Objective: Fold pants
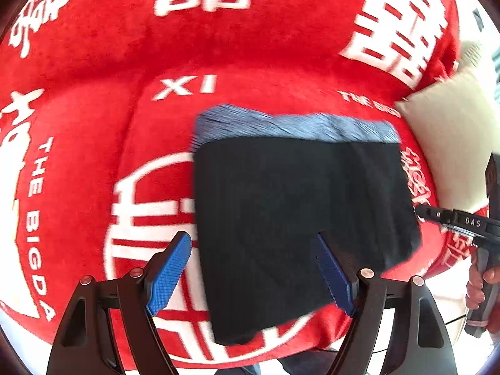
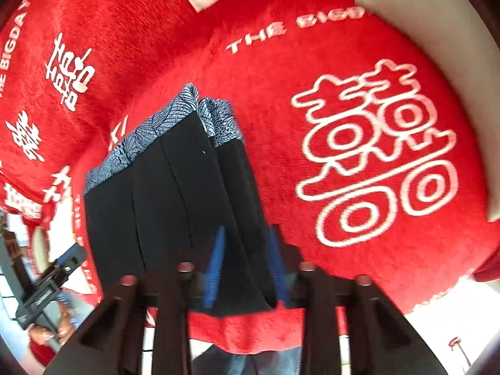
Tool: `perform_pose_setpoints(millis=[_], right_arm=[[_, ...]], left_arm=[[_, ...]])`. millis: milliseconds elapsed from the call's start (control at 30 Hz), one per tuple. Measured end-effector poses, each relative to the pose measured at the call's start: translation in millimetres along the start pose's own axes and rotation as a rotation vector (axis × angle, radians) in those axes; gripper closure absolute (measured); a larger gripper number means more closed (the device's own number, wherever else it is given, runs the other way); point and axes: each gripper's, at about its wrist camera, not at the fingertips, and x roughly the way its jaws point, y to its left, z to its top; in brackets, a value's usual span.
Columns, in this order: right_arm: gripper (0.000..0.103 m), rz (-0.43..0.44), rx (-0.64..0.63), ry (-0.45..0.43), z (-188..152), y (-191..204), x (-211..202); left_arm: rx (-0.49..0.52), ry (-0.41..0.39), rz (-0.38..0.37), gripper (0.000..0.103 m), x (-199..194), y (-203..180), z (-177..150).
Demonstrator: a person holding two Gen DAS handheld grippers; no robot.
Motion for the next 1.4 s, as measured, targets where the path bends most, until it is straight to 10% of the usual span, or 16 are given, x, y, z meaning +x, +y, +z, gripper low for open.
perform_pose_setpoints(millis=[1100, 1400], right_arm=[[0.076, -0.198, -0.193, -0.04, -36.5, 49.2, 26.5], [0.033, -0.195, -0.133, 0.028, -54.4, 52.8, -13.8]], left_arm=[[0.073, 0.089, 0.168, 0.001, 50.0, -38.0, -13.2], [0.069, 0.065, 0.2, 0.001, -25.5, -40.9, -30.9]])
